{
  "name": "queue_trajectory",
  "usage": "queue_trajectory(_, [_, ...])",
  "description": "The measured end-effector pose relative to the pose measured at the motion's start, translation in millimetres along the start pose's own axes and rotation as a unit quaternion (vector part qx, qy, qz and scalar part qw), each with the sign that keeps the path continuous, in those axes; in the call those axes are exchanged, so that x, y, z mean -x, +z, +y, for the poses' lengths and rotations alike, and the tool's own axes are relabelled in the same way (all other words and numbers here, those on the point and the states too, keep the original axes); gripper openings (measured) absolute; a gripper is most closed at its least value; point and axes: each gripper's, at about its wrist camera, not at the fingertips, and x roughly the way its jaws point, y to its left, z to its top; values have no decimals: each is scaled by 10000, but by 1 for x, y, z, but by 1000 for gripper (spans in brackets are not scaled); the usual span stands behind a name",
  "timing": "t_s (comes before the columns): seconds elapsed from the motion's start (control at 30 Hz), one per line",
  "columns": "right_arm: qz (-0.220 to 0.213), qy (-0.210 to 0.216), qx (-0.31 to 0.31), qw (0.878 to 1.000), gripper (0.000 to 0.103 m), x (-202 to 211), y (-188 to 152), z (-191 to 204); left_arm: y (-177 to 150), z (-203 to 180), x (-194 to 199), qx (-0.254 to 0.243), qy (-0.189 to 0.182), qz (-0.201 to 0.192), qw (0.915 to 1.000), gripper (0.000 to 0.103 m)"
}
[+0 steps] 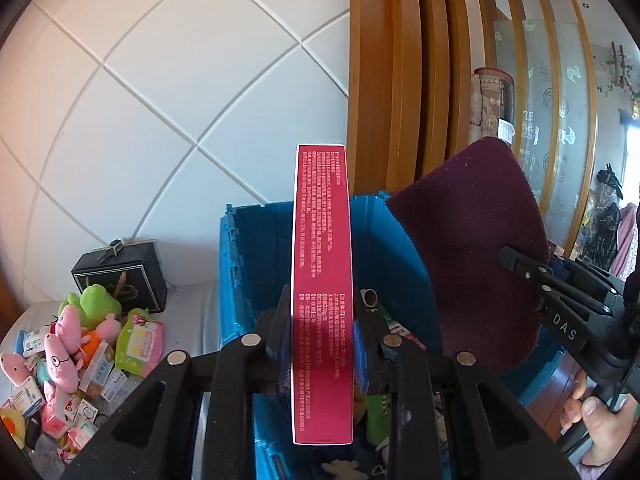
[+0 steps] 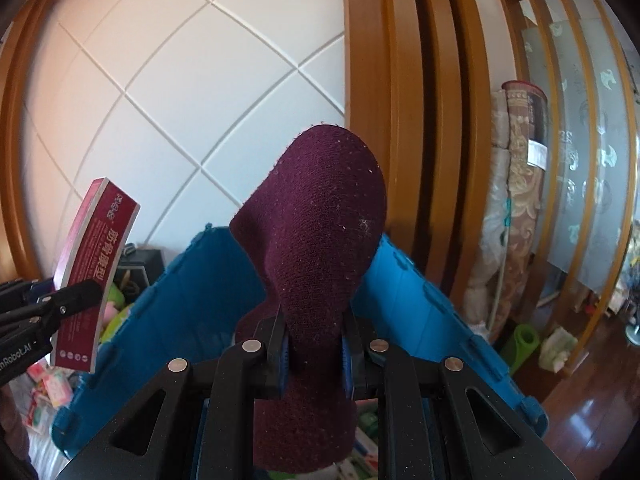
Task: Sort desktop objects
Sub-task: 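Carry the red box and maroon hat in both grippers over the crate, then open the left gripper to drop the red box while the right drops the hat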
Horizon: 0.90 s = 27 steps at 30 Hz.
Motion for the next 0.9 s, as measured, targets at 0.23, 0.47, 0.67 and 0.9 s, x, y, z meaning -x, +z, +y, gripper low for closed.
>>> queue_trajectory(0.23, [300, 29, 80, 9995, 19, -45, -8, -24, -7, -21, -58, 125, 71, 825, 9965, 24])
queue_trajectory(0.47, [657, 239, -25, 9976, 19, -64, -9, -33, -18, -28, -78, -27, 298, 1190, 9924, 24])
queue_trajectory(0.67, [1267, 174, 209, 9916, 20, -80, -16, -20, -23, -30, -88, -8, 455, 1551, 9868, 24])
queue_trajectory(0.9, [1351, 72, 208, 9906, 24, -84, -21, -22, -27, -37, -90, -250, 674, 1580, 9848, 28])
